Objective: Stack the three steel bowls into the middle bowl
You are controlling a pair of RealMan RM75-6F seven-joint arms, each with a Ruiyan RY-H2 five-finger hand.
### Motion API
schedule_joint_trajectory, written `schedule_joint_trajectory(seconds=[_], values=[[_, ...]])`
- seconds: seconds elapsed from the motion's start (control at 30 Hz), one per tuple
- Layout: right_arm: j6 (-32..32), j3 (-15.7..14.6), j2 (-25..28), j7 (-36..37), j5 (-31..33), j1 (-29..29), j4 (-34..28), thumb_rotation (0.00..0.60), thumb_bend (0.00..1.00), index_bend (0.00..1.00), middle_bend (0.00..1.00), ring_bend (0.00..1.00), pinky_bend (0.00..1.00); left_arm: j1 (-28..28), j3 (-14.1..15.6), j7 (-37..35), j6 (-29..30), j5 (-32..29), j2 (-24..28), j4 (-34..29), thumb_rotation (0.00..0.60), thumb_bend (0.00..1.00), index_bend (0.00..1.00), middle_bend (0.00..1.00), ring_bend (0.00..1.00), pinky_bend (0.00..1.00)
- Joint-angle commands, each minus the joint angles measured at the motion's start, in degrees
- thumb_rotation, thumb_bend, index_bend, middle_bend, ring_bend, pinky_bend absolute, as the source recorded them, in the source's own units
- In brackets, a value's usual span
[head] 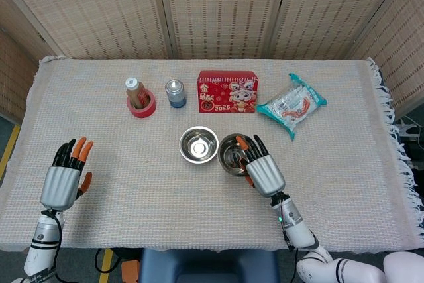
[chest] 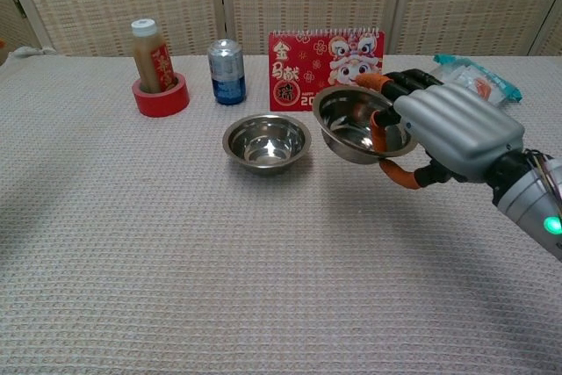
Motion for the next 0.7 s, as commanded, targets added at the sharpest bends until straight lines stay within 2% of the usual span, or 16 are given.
schedule_joint_trajectory(seconds=[0.03, 0.1, 0.2, 0.27, 0.43, 0.53, 0.57, 0.63, 0.67, 0.7], values=[[-2.5, 2.6, -2.2, -1.3, 1.3, 3.0, 0.5, 0.6, 0.39, 0.64, 0.01, 0.0, 0.0, 0.1, -0.2, -0.2, -0.2, -0.2, 0.3, -0.2, 0.6, 0.44, 0.0, 0.0, 0.0, 0.11], [-2.9, 3.0, -2.6, -1.5, 1.5, 3.6, 0.8, 0.6, 0.39, 0.64, 0.01, 0.0, 0.0, 0.2, -0.3, -0.2, -0.2, -0.2, 0.5, -0.3, 0.6, 0.44, 0.0, 0.0, 0.0, 0.11], [-6.0, 5.9, -5.7, -2.0, 3.5, 7.5, 3.6, 0.6, 0.39, 0.62, 0.01, 0.0, 0.0, 0.5, -0.7, -0.3, -0.5, -0.6, 1.2, -0.6, 0.6, 0.44, 0.0, 0.0, 0.0, 0.11], [-10.5, 9.2, -10.2, -1.3, 6.2, 12.5, 9.3, 0.6, 0.39, 0.6, 0.01, 0.0, 0.0, 1.1, -1.1, -0.7, -0.2, -1.4, 2.2, -1.1, 0.6, 0.44, 0.0, 0.0, 0.0, 0.11], [-13.6, 10.9, -15.8, 1.4, 7.8, 18.3, 19.5, 0.6, 0.39, 0.51, 0.01, 0.0, 0.0, 2.0, -1.5, -1.2, -0.5, -2.3, 3.6, -1.9, 0.6, 0.44, 0.0, 0.0, 0.0, 0.11], [-15.4, 11.3, -17.7, 4.1, 9.2, 20.1, 22.8, 0.6, 0.39, 0.36, 0.01, 0.0, 0.0, 2.5, -1.7, -1.2, -0.2, -2.5, 4.0, -2.3, 0.6, 0.44, 0.0, 0.0, 0.0, 0.12], [-15.9, 11.2, -17.7, 4.3, 9.7, 20.2, 22.9, 0.6, 0.39, 0.26, 0.01, 0.0, 0.0, 2.7, -1.7, -1.2, 0.0, -2.4, 4.1, -2.4, 0.6, 0.44, 0.0, 0.0, 0.0, 0.11], [-16.1, 10.7, -16.9, 3.3, 10.6, 19.7, 21.6, 0.6, 0.36, 0.07, 0.0, 0.0, 0.0, 2.9, -1.7, -1.1, 0.2, -2.1, 4.3, -2.8, 0.6, 0.44, 0.0, 0.0, 0.0, 0.11], [-15.6, 10.3, -16.2, 3.0, 10.6, 19.2, 20.3, 0.6, 0.33, 0.02, 0.0, 0.0, 0.0, 3.1, -1.6, -1.0, 0.2, -2.0, 4.4, -2.9, 0.6, 0.44, 0.0, 0.0, 0.0, 0.12], [-14.8, 9.9, -15.2, 2.8, 10.6, 18.5, 18.5, 0.6, 0.3, 0.0, 0.0, 0.0, 0.0, 3.2, -1.5, -0.9, 0.3, -1.9, 4.5, -3.2, 0.6, 0.44, 0.0, 0.0, 0.0, 0.12]])
